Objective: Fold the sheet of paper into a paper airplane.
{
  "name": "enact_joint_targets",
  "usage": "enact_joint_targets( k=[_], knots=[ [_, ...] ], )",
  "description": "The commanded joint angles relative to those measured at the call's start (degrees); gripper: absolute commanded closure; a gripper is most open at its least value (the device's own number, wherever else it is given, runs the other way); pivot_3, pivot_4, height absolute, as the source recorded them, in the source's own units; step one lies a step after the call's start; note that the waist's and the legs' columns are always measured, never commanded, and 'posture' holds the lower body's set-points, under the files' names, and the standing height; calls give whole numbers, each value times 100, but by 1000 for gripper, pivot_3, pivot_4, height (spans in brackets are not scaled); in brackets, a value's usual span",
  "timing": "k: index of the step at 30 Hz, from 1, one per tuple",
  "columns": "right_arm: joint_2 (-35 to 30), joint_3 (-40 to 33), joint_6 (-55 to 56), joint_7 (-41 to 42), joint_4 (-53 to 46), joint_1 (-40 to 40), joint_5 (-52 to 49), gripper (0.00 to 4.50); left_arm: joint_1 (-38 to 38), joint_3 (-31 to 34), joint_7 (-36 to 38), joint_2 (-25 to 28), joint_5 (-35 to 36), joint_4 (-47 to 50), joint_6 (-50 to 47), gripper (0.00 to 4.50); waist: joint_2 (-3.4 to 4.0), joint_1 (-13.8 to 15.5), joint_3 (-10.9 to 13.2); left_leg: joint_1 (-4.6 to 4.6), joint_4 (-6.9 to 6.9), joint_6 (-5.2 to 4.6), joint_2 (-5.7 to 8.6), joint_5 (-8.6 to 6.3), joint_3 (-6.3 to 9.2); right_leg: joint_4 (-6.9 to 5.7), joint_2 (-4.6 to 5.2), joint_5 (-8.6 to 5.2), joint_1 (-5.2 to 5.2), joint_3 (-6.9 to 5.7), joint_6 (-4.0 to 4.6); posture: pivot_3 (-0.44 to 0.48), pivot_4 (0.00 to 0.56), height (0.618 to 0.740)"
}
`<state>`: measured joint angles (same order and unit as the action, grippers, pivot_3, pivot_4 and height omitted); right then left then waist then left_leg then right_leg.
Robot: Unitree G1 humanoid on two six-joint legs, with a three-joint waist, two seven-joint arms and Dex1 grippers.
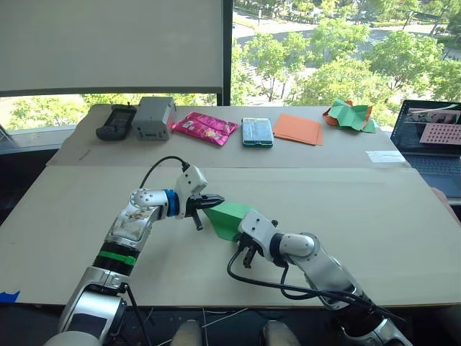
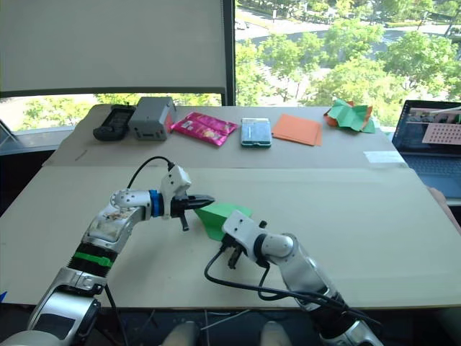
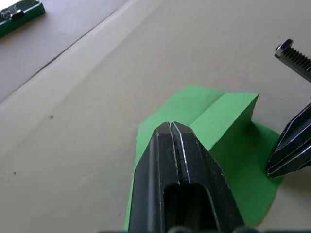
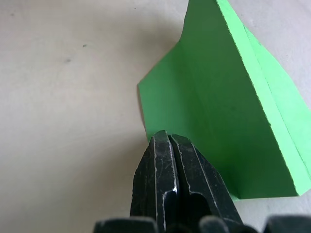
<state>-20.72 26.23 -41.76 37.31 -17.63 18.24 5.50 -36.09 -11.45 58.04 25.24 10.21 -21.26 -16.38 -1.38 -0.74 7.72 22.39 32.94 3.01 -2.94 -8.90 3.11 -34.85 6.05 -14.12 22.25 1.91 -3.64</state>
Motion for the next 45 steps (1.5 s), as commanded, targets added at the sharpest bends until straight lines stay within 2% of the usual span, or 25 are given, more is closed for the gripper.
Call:
enact_joint_targets(
  k=[1,5,10,24,29,42,45],
  knots=[
    [-136,140,-24,58,-25,-89,11,4446,-530,-72,133,-180,-203,-648,524,4500,-4,8,2,1,1,-18,0,11,-1,-1,0,0,0,0,0,0,150,706],
    [-347,196,253,187,-10,-143,23,4446,-857,-111,395,-297,-327,-1297,885,4500,-5,9,2,4,1,-17,0,10,-1,3,0,0,0,0,0,0,150,706],
    [-598,125,523,317,165,-117,17,4446,-971,-98,960,-177,-316,-1357,952,4500,-5,10,2,5,-1,-16,0,10,-2,10,1,-1,-2,0,-1,0,150,706],
    [-483,165,498,299,123,-154,-2,4446,-1046,-188,1105,-191,-743,-1855,1347,4500,-5,9,2,5,-1,-14,0,8,-1,7,1,-1,-1,0,-1,0,150,706],
    [-493,158,478,297,112,-162,5,4446,-913,-194,1222,-164,-746,-1667,1290,4500,-5,7,2,3,-1,-15,0,10,-2,6,1,-1,-2,0,-1,0,150,706],
    [-442,144,480,256,161,-101,19,4446,-194,-125,1331,166,-621,-438,713,4500,-3,5,1,1,-2,-11,-1,7,-2,6,1,-1,-3,0,-1,0,150,706],
    [-423,56,450,248,56,-25,-20,4446,-80,-119,1253,195,-606,-264,617,4500,-3,5,2,1,-2,24,-1,-15,-1,6,1,-1,-2,0,-1,0,150,706]
  ],
)
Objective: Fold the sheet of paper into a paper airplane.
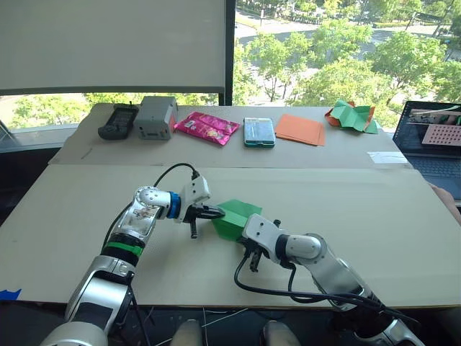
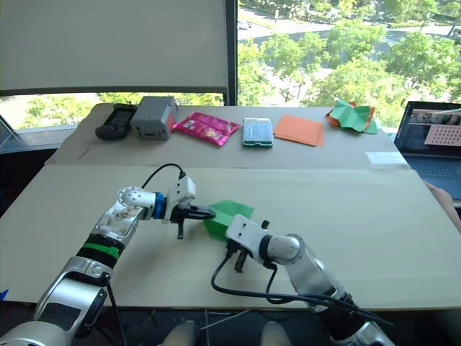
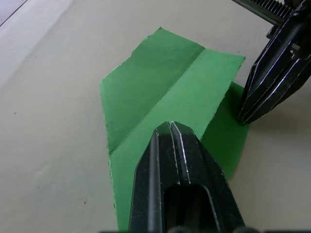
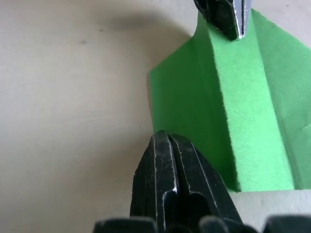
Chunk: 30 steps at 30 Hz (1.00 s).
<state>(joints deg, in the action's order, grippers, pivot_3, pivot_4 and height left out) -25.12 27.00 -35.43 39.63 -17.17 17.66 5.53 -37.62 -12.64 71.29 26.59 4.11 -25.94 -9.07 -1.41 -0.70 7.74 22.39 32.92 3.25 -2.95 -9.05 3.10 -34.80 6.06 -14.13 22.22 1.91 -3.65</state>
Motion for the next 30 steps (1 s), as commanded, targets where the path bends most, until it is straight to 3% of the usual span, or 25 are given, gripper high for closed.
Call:
enact_joint_targets(
  k=[1,9,13,17,25,28,30],
  knots=[
    [17,-59,-214,25,-63,64,-48,4446,112,6,-112,61,7,259,-139,4500,0,1,1,1,0,0,0,0,0,0,0,0,2,0,0,0,150,706],
    [-98,-293,-385,227,-797,109,-266,4446,361,4,-326,35,52,623,-329,4500,-1,3,2,12,1,-1,1,0,0,1,0,0,5,0,0,0,150,706],
    [-209,-811,-759,478,-1477,106,-862,4446,436,2,-382,34,85,791,-432,4500,0,0,2,27,-1,-18,0,11,1,-6,-1,0,3,0,-1,0,150,706],
    [10,-1607,-1514,249,-1470,306,-1425,4446,486,-4,-402,45,112,918,-500,4500,-1,1,2,30,-2,-41,0,25,2,-5,-1,0,4,0,0,0,150,706],
    [237,-2082,-2148,-283,-496,637,-1728,1784,559,6,-472,13,138,1032,-574,4500,0,-1,3,29,-2,1,0,-1,2,4,0,0,18,0,0,0,150,706],
    [376,-2214,-2302,-363,-333,713,-1912,806,571,10,-491,8,138,1053,-587,4500,2,-1,3,44,-2,-47,1,29,2,-4,0,1,13,0,0,0,150,706],
    [594,-2375,-2437,-485,-22,808,-2081,806,607,13,-504,17,140,1088,-593,4500,3,0,3,43,-2,-50,0,31,3,-10,-1,1,12,0,0,0,150,706]
  ],
)
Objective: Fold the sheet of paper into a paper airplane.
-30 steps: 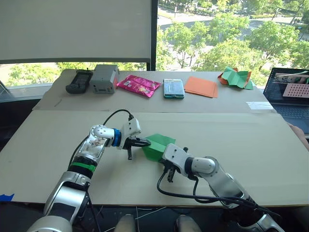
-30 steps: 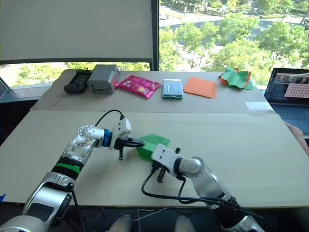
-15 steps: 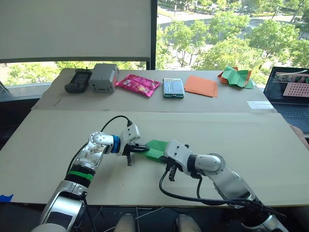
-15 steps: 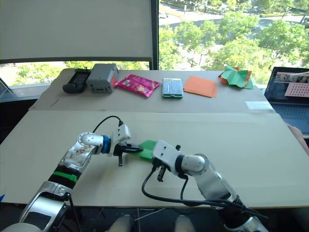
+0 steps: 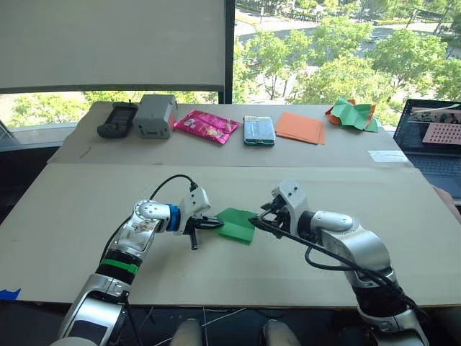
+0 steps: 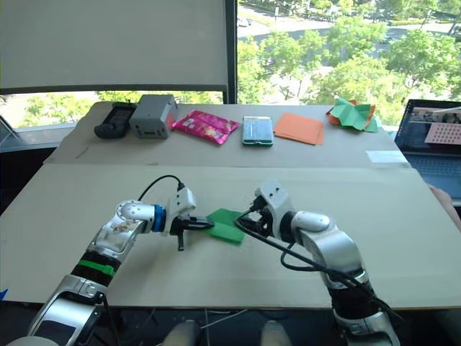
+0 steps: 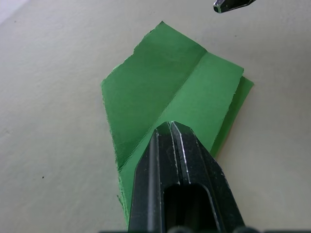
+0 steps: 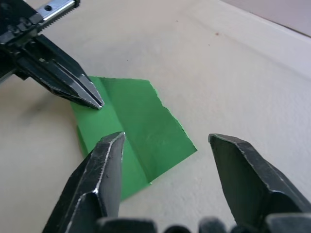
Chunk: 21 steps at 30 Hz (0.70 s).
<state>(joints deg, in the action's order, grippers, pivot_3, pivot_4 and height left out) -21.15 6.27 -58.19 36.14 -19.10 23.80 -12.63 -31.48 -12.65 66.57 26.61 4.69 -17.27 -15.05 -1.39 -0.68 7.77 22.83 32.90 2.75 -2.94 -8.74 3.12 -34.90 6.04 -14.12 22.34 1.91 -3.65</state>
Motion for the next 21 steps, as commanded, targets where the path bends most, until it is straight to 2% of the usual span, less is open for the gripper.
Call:
enact_joint_targets(
  k=[1,21],
  knots=[
    [300,-391,-213,-171,287,222,-362,806,7,12,-41,18,84,239,-2,4500,1,-3,-1,0,0,0,0,0,0,-1,0,0,0,0,0,0,150,706],
    [616,-741,-413,-293,1125,184,-1296,806,327,107,-196,147,165,713,-213,4500,7,-13,0,2,-2,1,0,0,3,-1,-2,0,1,0,0,0,150,706]
  ],
)
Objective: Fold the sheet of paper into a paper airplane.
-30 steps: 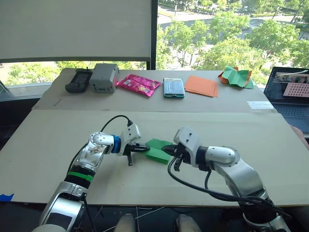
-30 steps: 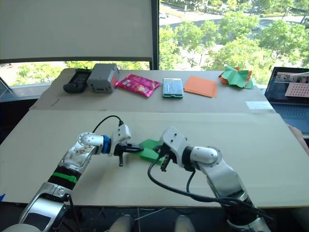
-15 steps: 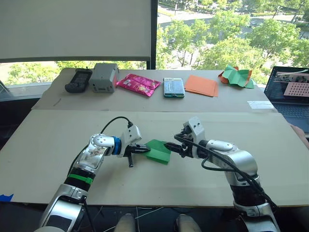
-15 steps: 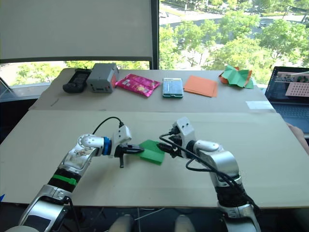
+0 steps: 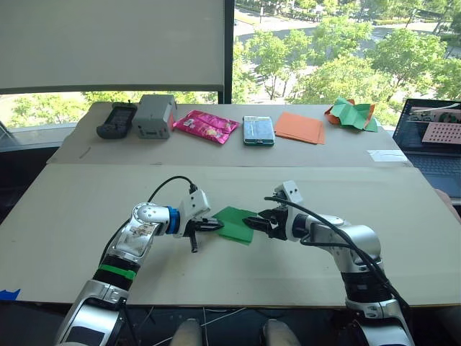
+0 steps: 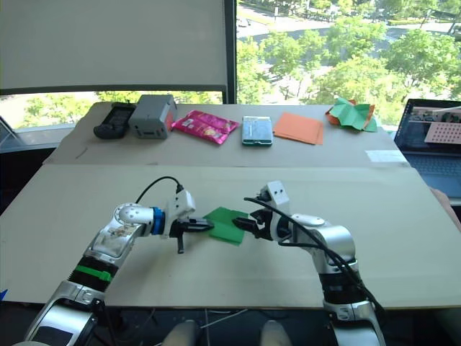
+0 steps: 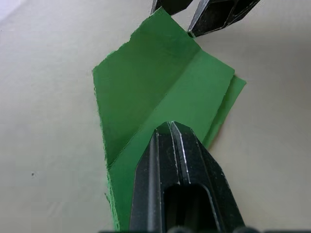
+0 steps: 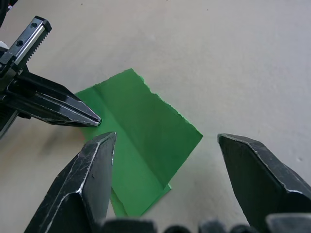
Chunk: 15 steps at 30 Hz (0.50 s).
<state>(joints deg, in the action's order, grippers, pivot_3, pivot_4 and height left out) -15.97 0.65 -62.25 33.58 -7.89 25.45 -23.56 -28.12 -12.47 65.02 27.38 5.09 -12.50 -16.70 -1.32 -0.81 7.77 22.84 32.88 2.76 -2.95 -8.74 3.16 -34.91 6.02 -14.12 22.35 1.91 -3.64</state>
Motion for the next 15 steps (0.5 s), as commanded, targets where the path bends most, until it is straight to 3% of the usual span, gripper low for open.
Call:
enact_joint_targets(
  k=[1,7,10,15],
  knots=[
    [130,-208,-4,-38,42,25,-261,806,-4,87,-49,77,130,248,-61,4500,1,0,0,0,0,0,0,0,0,0,0,0,-1,0,0,0,150,706],
    [173,-178,71,-61,179,35,-338,806,-7,62,-98,104,171,255,-93,4500,2,5,0,0,0,0,0,0,0,0,0,0,-1,0,0,0,150,706],
    [190,-166,113,-79,172,26,-364,1603,7,60,-93,126,191,270,-99,4500,2,2,0,1,0,0,0,0,0,1,0,0,0,0,0,0,150,706],
    [189,-89,259,-118,149,-21,-322,3362,8,49,-89,142,196,256,-93,4500,2,1,0,1,0,0,0,0,0,0,0,0,0,0,0,0,150,706]
  ],
)
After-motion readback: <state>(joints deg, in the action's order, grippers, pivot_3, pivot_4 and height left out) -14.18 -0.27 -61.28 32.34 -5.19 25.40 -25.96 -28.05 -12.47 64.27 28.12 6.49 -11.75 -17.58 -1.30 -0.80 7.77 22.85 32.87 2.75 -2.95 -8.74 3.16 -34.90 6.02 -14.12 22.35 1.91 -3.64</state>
